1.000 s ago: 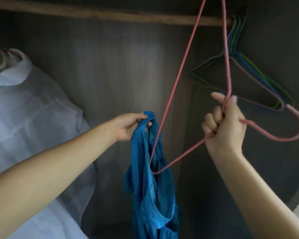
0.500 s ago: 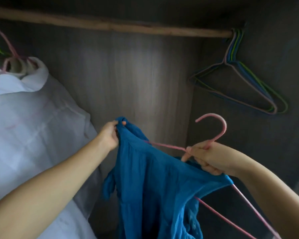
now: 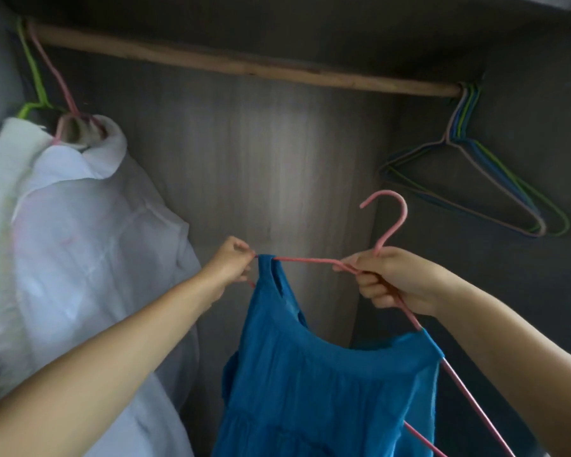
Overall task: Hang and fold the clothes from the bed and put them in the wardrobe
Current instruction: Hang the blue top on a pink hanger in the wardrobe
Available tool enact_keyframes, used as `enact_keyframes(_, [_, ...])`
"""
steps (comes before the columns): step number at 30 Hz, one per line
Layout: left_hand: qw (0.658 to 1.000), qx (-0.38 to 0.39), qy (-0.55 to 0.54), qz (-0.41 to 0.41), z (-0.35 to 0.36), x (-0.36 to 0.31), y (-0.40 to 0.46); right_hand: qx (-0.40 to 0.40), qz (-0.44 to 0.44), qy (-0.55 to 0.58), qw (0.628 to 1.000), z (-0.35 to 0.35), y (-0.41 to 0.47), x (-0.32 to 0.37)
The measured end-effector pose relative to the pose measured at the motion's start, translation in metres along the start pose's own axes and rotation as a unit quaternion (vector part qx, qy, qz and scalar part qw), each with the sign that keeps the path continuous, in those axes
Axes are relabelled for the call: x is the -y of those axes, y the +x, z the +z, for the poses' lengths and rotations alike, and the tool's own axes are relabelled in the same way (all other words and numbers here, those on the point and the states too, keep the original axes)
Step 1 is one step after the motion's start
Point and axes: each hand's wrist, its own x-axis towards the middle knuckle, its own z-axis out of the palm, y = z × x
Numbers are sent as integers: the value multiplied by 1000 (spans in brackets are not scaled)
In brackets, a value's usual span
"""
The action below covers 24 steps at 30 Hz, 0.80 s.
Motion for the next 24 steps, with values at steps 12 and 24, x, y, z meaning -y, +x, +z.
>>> enact_keyframes(12, [984,55,-17,167,-46,-75,-90,14,-225,-101,969,118,101,124])
enact_keyframes(24, [911,-255,306,106,-165,-142,-69,49,-358,-180,915,226,158,244])
